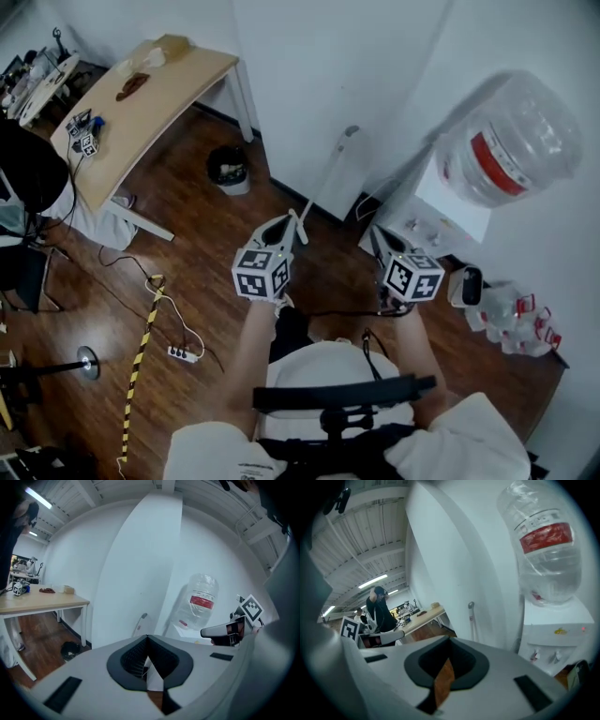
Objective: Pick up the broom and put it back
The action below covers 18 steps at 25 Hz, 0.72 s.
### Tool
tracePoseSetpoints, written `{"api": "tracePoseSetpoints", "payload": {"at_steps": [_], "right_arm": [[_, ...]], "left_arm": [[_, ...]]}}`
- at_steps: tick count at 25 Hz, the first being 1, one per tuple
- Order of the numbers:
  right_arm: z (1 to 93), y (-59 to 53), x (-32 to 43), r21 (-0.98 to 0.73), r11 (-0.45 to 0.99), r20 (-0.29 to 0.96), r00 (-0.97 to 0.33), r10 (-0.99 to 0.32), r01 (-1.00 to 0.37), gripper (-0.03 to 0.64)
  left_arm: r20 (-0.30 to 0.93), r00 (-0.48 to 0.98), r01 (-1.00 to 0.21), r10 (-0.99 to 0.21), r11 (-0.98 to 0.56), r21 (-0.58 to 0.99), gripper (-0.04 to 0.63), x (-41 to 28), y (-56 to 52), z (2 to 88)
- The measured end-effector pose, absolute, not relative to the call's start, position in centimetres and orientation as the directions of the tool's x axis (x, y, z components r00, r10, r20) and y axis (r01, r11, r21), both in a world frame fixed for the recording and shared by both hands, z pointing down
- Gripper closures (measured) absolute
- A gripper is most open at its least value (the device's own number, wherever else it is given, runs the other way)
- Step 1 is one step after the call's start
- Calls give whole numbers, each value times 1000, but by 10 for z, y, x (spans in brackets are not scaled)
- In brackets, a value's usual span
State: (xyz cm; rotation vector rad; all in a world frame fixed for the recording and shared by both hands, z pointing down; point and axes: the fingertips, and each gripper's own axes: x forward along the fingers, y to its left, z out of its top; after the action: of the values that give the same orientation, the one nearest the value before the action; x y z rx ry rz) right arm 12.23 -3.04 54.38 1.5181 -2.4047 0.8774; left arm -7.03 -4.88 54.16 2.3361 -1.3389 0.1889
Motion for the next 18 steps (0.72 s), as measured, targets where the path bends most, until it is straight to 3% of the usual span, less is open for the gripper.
{"api": "tracePoseSetpoints", "payload": {"at_steps": [10, 18], "right_arm": [[554, 91, 167, -477, 394, 405, -595, -694, -785, 600], [527, 122, 144, -490, 422, 357, -617, -701, -763, 601]], "left_arm": [[400, 438, -893, -805, -338, 297, 594, -14, 102, 547], [365, 451, -887, -814, -364, 284, 594, -15, 123, 521]]}}
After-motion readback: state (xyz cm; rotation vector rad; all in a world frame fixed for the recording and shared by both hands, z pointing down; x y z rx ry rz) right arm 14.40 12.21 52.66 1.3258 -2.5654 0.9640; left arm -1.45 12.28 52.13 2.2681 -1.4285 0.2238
